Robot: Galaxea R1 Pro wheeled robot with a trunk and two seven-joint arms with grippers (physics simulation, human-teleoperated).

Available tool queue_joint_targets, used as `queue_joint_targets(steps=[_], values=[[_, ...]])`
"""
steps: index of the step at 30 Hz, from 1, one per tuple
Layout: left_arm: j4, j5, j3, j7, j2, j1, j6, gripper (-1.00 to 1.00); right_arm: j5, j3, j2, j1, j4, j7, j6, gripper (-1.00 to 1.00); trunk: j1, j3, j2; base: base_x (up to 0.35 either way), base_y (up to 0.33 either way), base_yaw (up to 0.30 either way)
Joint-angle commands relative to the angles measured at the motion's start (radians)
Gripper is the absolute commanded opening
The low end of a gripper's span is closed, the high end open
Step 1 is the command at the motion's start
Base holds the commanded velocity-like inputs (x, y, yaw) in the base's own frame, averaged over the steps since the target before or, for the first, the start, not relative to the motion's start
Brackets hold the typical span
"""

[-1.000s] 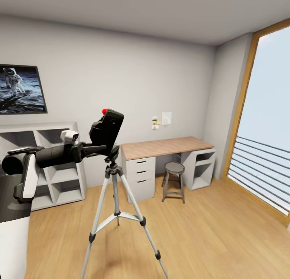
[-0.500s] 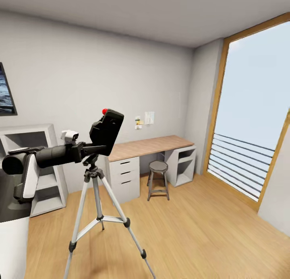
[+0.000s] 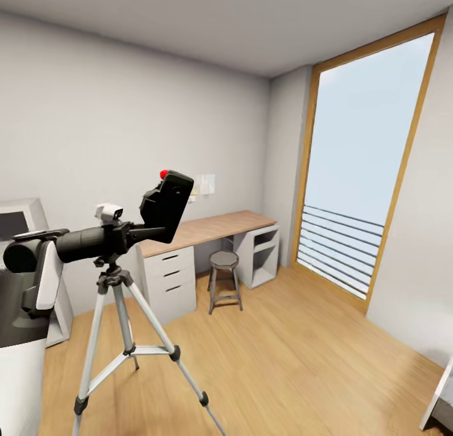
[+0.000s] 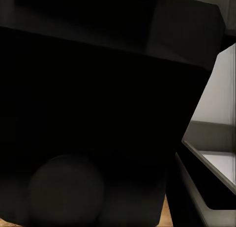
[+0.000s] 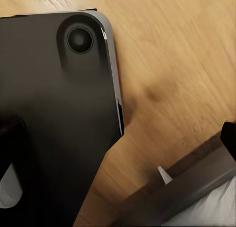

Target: Attach the digital camera to the camera tripod in the bedroom.

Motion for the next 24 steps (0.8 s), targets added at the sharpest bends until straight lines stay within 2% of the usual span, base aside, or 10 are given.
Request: queue_joint_targets(steps=[1,10,24], values=[[0.0,0.001,0.0,-0.003,0.0,0.0,0.007,-1.0,-0.009,0.007,0.0,-0.001,0.002,0.0,-0.005,1.0,0.0,0.0,0.0,0.048,-0.021,-0.282],[0.0,0.001,-0.001,-0.002,0.0,0.0,0.007,-1.0,-0.009,0.007,0.0,0.0,0.003,0.0,-0.006,1.0,0.0,0.0,0.0,0.148,-0.11,-0.221],[0.0,0.001,-0.001,-0.002,0.0,0.0,0.007,-1.0,-0.009,0.007,0.0,0.0,0.002,0.0,-0.006,1.0,0.0,0.0,0.0,0.261,-0.207,-0.026]])
